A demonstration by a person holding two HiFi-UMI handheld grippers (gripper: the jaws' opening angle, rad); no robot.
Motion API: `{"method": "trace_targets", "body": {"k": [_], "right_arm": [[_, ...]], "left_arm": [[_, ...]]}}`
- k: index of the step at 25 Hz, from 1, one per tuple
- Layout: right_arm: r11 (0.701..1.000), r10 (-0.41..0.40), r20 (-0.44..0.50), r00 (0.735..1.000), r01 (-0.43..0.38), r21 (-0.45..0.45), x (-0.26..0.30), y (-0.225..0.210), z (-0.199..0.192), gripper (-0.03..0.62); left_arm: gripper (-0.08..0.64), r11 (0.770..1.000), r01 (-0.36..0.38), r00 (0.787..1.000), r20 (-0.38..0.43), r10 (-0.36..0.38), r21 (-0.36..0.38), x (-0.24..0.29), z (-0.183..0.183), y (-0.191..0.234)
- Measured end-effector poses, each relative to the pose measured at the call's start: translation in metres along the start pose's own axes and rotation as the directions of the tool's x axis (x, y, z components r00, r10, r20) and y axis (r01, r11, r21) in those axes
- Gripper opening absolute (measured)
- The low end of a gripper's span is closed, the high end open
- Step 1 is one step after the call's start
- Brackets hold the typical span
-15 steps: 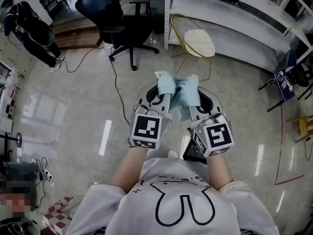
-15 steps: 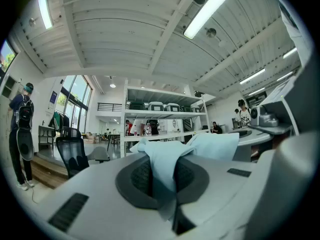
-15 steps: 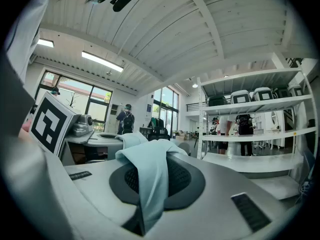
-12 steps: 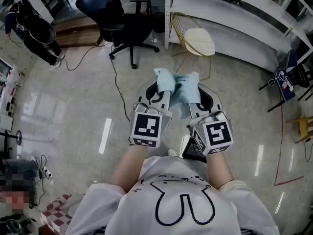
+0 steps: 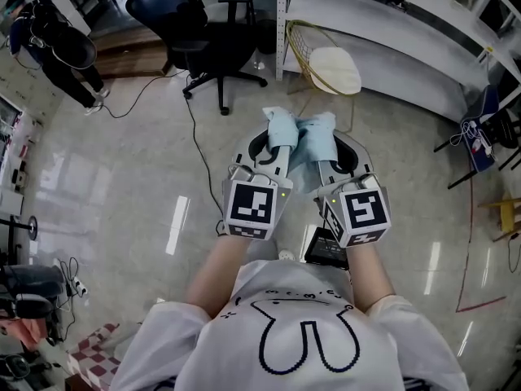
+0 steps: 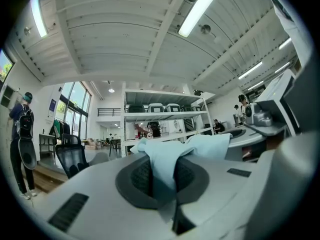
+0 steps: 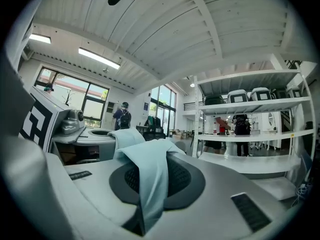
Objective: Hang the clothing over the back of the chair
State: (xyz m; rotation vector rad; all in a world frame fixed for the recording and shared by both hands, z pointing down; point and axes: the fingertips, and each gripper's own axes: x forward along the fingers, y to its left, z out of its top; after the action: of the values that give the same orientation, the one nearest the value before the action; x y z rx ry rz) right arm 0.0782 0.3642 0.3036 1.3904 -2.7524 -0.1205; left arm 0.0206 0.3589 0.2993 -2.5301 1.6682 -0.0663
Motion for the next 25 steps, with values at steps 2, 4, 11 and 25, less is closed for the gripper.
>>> {"method": "trace_targets", "body": {"k": [2, 4, 11, 25], "right_arm": [[1.0, -0.002, -0.007, 1.0, 0.002, -0.008, 0.013, -0.006, -0.001, 0.015], [1.0, -0.005, -0.014, 1.0, 0.004, -0.016, 0.027, -0.01, -0.001, 0.015], [0.999, -0.002, -0.027, 1.0, 0.001, -0.043, 0.086, -0.031, 0.003, 0.015], [0.998, -0.052, -0.066, 0.997, 0.049, -0.046, 0.204, -0.075, -0.005, 0.017]], "left_arm": [[0.023, 1.0, -0.001, 1.0, -0.004, 0.001, -0.004, 0.011, -0.002, 0.011], [0.023, 1.0, 0.002, 1.0, -0.004, -0.002, -0.01, 0.021, -0.004, 0.022], [0.023, 1.0, 0.024, 1.0, 0.006, -0.024, -0.02, 0.072, -0.004, 0.064], [0.023, 0.995, 0.086, 0.996, 0.004, -0.086, -0.053, 0.18, -0.02, 0.148]]}}
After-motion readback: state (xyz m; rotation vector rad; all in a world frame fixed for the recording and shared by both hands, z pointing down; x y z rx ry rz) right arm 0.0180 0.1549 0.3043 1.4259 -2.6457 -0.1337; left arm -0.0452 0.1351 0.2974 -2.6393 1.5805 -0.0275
